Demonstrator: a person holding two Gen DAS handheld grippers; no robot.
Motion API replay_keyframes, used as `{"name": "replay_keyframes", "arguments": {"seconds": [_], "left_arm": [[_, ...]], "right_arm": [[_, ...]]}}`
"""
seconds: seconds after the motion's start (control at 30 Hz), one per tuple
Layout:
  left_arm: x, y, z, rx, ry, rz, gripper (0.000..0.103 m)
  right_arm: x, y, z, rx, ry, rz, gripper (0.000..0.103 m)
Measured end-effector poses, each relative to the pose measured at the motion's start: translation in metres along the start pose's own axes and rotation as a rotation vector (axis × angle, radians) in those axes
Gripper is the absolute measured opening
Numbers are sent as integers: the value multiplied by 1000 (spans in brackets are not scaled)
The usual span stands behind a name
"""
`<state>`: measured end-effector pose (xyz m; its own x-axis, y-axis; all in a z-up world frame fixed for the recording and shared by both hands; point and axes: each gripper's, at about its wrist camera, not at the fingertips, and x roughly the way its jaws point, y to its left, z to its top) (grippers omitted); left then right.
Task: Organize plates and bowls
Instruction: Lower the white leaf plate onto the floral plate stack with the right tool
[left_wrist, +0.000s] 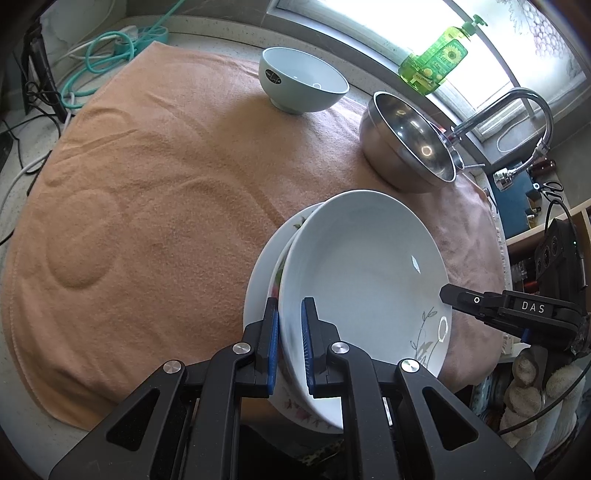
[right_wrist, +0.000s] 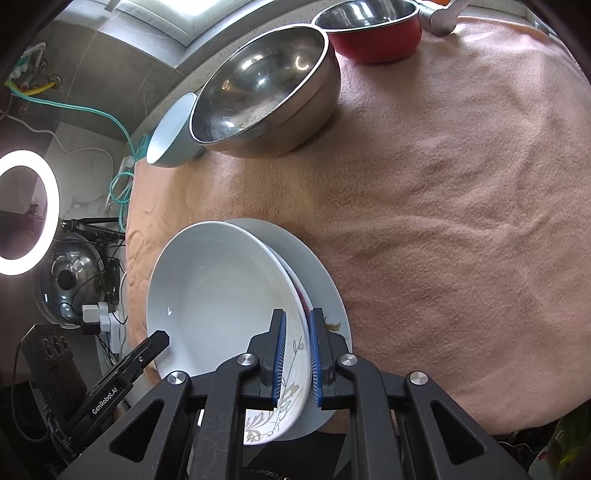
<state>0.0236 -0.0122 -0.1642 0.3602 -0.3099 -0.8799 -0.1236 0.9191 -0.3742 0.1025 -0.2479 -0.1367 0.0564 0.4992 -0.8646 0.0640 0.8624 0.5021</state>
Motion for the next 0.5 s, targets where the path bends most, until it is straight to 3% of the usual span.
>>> {"name": "replay_keyframes", "arguments": {"seconds": [0.5], "left_arm": [[2, -1, 0, 9, 4, -2, 9]], "right_arm": [[2, 0, -1, 3, 7, 0, 12]]}}
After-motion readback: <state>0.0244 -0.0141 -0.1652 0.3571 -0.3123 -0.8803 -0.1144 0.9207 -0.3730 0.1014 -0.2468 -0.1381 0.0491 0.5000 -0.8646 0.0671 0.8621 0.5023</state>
